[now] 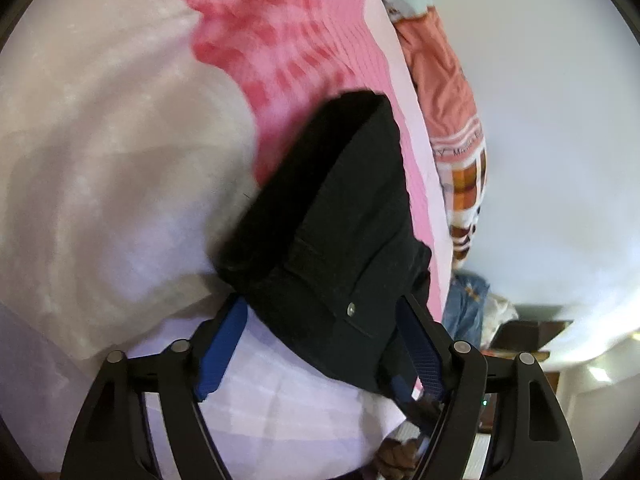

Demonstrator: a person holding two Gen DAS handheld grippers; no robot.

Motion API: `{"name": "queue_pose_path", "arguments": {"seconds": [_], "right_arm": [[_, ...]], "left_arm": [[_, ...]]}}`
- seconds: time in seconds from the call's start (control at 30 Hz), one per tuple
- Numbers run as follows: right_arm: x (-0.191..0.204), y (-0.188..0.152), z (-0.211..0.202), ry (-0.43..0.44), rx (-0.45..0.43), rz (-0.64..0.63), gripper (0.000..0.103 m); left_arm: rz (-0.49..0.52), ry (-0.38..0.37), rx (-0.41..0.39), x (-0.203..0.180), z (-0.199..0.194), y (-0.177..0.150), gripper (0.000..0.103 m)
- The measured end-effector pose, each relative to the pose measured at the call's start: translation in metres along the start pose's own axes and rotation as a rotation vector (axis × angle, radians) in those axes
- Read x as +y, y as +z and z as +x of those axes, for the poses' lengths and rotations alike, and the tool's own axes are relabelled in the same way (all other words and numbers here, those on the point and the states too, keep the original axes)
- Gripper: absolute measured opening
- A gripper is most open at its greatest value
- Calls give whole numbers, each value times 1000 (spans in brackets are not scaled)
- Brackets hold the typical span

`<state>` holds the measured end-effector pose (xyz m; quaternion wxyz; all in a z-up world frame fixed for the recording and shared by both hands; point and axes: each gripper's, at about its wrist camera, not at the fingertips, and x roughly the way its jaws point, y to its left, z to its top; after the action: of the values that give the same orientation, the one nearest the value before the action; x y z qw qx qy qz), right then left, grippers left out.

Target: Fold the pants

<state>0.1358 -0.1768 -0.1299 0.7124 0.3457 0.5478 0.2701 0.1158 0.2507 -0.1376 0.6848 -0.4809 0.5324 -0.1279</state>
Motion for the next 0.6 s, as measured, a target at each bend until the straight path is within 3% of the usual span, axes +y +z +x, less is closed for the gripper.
{"name": "queue_pose_path", "arguments": {"seconds": [0.07, 0.2, 0.4, 0.5, 0.6], "right_arm": [[1, -1, 0, 0, 1, 0, 60], [0, -1, -2, 7, -1, 15, 62], [-2, -2, 0, 16, -5, 31, 63], [-2, -2, 0, 14, -3, 26, 64], [-2, -2, 1, 15, -4, 32, 64]], "left_arm": [[-1, 18, -9, -1, 4, 2, 76], [-104, -101, -56, 18, -1, 6, 76], [52, -117, -107, -4, -11, -4, 77], [82, -147, -114, -9, -13, -4, 77], [72, -86, -82, -1, -6, -2, 77]]}}
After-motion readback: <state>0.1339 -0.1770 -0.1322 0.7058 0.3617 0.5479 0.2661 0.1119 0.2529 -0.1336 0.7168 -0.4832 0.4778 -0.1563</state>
